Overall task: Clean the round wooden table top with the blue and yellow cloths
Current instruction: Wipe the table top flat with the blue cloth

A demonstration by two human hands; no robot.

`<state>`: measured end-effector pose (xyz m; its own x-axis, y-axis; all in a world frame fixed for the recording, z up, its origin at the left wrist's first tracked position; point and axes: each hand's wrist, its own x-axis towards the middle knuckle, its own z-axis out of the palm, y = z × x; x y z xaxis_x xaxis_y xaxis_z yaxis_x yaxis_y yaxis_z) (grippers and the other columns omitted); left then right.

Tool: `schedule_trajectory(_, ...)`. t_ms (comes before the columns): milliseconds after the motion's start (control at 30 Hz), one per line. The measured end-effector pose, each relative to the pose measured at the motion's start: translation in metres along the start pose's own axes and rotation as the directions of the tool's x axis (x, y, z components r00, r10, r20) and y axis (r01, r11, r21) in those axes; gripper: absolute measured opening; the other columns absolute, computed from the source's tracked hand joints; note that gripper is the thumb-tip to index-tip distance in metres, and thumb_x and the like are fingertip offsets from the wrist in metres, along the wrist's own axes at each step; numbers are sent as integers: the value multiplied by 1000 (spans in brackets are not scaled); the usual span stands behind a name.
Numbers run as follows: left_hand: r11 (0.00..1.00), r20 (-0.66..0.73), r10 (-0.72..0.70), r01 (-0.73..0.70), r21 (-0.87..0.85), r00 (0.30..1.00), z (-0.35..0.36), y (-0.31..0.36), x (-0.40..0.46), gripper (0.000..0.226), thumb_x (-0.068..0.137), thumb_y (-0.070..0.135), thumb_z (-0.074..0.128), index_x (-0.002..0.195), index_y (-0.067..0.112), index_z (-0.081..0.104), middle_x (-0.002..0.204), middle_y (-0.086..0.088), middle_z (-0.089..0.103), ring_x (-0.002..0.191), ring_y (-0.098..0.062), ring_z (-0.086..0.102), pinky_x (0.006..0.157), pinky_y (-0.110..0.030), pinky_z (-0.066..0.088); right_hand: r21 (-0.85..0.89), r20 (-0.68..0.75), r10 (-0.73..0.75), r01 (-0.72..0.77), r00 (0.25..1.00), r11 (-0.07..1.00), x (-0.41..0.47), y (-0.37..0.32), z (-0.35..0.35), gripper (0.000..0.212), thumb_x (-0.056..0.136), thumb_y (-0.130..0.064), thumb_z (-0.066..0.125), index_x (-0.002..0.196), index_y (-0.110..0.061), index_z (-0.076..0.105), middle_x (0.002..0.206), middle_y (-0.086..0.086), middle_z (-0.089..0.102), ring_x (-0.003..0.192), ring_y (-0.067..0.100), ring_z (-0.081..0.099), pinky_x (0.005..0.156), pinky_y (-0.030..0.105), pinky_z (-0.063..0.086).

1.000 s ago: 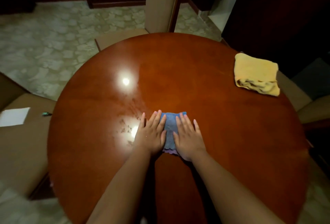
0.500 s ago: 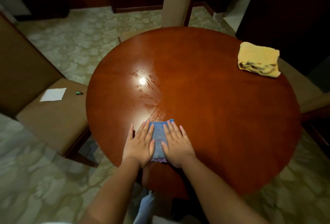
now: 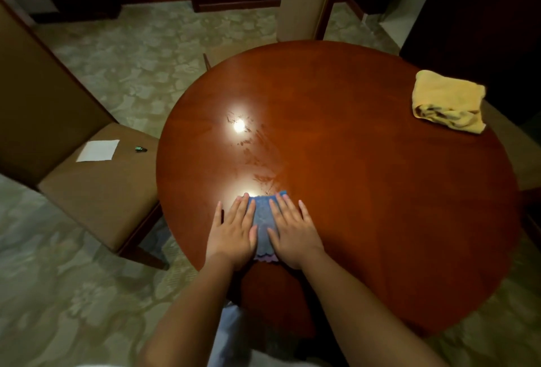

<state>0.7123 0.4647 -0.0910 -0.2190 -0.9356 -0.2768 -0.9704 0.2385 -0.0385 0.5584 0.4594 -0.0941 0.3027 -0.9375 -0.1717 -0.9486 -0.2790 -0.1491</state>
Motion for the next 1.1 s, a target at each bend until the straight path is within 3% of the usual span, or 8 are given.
schedule_trajectory(100,1000,-41,0,0,11,999,-6,-19,36,73,76,42,-19,144,16,-12,150,2,-18,146,-13,-5,117,-50,-3,32,7,5,-5,1000,999,38,5,2,62,87,-44,31,132,-9,55,138,8,53,127,21,51,106,43,25)
schedule_trajectory(200,999,-120,18,-22,-36,993,-14,-39,77,64,87,37,21,136,8,51,143,-9,46,130,-21,47,103,-58,37,8,-30,22,-22,999,1000,81,11,-5,62,87,-43,30,132,-10,56,137,7,54,127,20,51,106,45,37)
schedule_trajectory(267,998,-93,32,-38,-57,995,-23,-54,108,59,87,35,28,128,5,59,135,-11,55,124,-24,54,100,-60,39,-4,-21,11,-11,1000,1000,116,15,-15,68,88,-44,20,140,-8,45,147,9,43,136,23,40,110,49,25)
schedule_trajectory(367,996,-83,50,-55,-66,995,-39,-74,162,72,87,40,6,146,9,33,153,-8,28,142,-21,28,113,-54,13,-28,25,-12,13,1000,1000,171,22,-31,83,80,-51,-6,152,-12,11,159,4,7,147,18,5,116,41,-5)
schedule_trajectory(467,997,-65,61,-64,-36,996,-56,-97,226,82,77,43,-17,152,16,4,159,-2,-2,147,-15,-2,116,-49,-8,-52,-21,34,-35,999,998,233,34,-43,87,76,-52,-14,152,-15,2,160,3,-1,147,15,-5,114,39,-13)
schedule_trajectory(567,998,-96,67,-67,5,993,-72,-116,290,74,83,43,-14,152,18,-2,160,0,-7,146,-13,-8,117,-49,-8,-79,0,73,-73,997,994,296,50,-57,82,78,-52,-17,152,-18,-7,160,-1,-10,145,12,-14,114,39,-15)
schedule_trajectory(700,995,-143,97,-99,-6,985,-97,-132,370,58,99,39,8,152,18,-2,160,0,-7,146,-12,-8,117,-47,-7,-66,-5,121,-121,993,990,371,74,-75,60,101,-44,13,152,-19,-7,160,-2,-11,145,11,-14,116,40,-11)
schedule_trajectory(1100,983,-208,180,-184,-1,961,-144,-137,556,57,101,36,16,152,15,3,160,-1,-1,147,-13,-2,118,-42,-1,-20,-67,203,-205,977,979,523,163,-108,59,102,-44,17,153,-21,0,161,-4,-4,146,10,-9,116,40,-10)
